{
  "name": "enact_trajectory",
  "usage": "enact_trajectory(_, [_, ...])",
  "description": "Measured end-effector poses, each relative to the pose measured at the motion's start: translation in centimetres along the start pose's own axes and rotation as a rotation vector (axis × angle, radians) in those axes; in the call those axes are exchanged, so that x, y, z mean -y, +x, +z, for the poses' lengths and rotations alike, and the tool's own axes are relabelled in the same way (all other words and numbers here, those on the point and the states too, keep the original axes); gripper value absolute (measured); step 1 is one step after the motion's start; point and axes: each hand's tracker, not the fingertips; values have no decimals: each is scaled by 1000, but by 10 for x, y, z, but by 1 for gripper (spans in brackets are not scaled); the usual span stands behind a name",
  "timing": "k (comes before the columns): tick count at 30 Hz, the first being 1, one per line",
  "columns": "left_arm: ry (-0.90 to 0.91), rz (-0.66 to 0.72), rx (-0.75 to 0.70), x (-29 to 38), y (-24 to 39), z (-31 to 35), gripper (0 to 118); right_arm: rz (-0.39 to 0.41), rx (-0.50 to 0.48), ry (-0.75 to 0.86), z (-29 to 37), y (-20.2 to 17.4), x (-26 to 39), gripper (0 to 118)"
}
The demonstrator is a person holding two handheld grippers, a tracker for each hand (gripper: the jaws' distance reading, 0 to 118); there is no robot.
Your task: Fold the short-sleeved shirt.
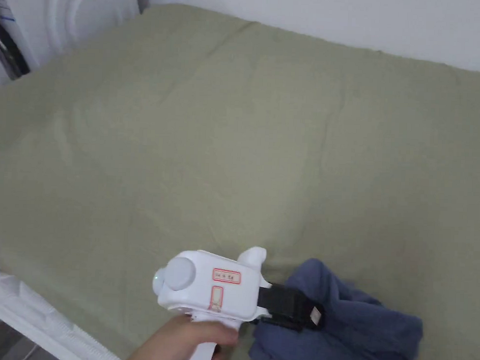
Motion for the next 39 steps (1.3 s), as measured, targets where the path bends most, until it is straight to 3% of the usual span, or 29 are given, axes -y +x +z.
enact_trajectory(3, [61,-31,-82,-21,-15,70,29,63,40,-19,31,-10,8,0])
enact_trajectory(11, [192,20,-526,-120,-119,307,29,69,141,-15,74,-27,27,0])
enact_trajectory(14, [151,29,-686,-151,-141,365,29,59,155,-28,76,-34,29,0])
enact_trajectory(17, [135,82,-801,-158,-161,379,29,108,201,-35,74,-48,31,0])
enact_trajectory(18, [122,112,-781,-158,-164,376,37,115,205,-31,73,-52,32,0])
enact_trajectory(19, [149,111,-744,-157,-164,373,60,121,210,-22,73,-57,33,0])
enact_trajectory(21, [151,-7,-832,-148,-153,373,116,139,212,-4,74,-67,32,0])
enact_trajectory(23, [263,-94,-806,-132,-136,395,118,149,193,2,76,-74,32,0])
enact_trajectory(26, [365,8,-782,-106,-118,430,118,189,175,11,79,-83,33,0])
enact_trajectory(28, [359,-19,-849,-84,-95,438,109,231,166,15,80,-91,37,0])
enact_trajectory(29, [429,-68,-1036,-69,-72,434,82,267,169,29,82,-97,38,0])
enact_trajectory(30, [480,-158,-1117,-53,-48,426,69,302,189,50,85,-103,39,0])
enact_trajectory(32, [586,-324,-1106,-7,9,395,39,399,258,120,93,-119,39,0])
enact_trajectory(33, [623,-377,-1098,12,36,378,12,472,323,177,101,-125,39,0])
enact_trajectory(34, [691,-434,-1047,37,69,355,12,571,406,260,109,-136,39,0])
enact_trajectory(36, [812,-551,-989,75,129,319,12,727,468,368,124,-154,34,0])
enact_trajectory(38, [929,-645,-892,113,191,278,12,782,511,440,144,-169,18,0])
enact_trajectory(39, [960,-723,-889,122,216,260,12,790,488,479,155,-175,11,0])
